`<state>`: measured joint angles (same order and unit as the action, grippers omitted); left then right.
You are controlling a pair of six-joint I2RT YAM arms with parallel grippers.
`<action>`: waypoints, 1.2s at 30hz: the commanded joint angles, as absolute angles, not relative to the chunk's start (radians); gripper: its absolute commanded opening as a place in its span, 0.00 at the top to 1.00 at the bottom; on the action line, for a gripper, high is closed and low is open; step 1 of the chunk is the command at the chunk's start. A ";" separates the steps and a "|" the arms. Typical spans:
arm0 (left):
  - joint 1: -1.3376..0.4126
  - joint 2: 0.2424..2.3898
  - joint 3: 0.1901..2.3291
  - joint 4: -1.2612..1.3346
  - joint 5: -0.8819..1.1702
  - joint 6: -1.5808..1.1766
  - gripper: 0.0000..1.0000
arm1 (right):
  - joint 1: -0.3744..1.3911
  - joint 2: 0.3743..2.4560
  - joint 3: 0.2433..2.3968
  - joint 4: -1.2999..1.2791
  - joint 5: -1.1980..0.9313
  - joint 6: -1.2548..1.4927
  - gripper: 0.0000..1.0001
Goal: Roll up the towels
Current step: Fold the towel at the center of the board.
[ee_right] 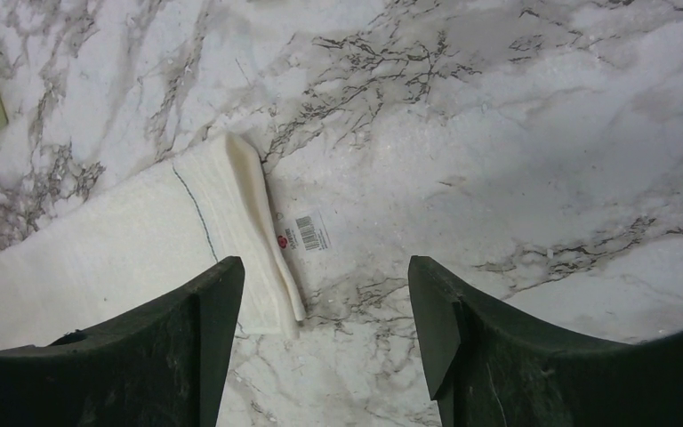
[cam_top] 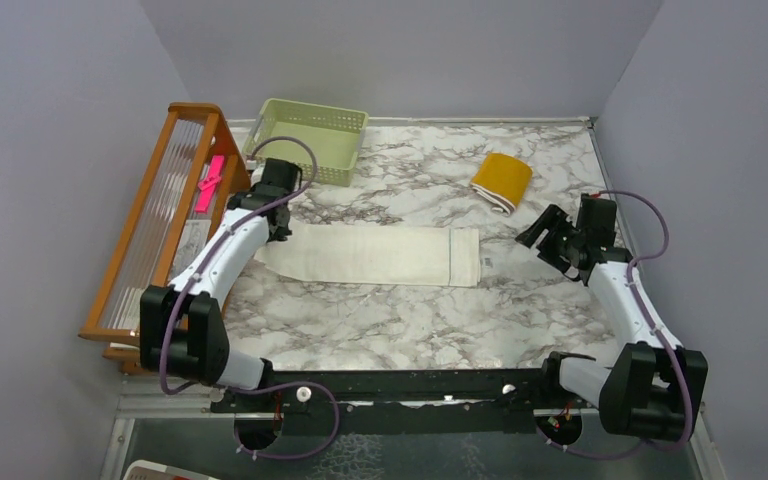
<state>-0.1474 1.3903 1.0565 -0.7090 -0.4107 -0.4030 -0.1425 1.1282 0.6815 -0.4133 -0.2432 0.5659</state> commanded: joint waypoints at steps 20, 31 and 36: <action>-0.898 2.085 1.881 -1.080 -0.321 -0.659 1.00 | -0.084 1.061 0.853 -0.578 -0.106 0.536 0.30; -0.904 2.187 2.084 -1.047 -0.182 -0.676 1.00 | -0.084 1.036 0.822 -0.577 -0.124 0.528 0.30; -0.904 2.213 2.092 -1.030 -0.121 -0.689 1.00 | -0.084 1.036 0.816 -0.572 -0.130 0.527 0.29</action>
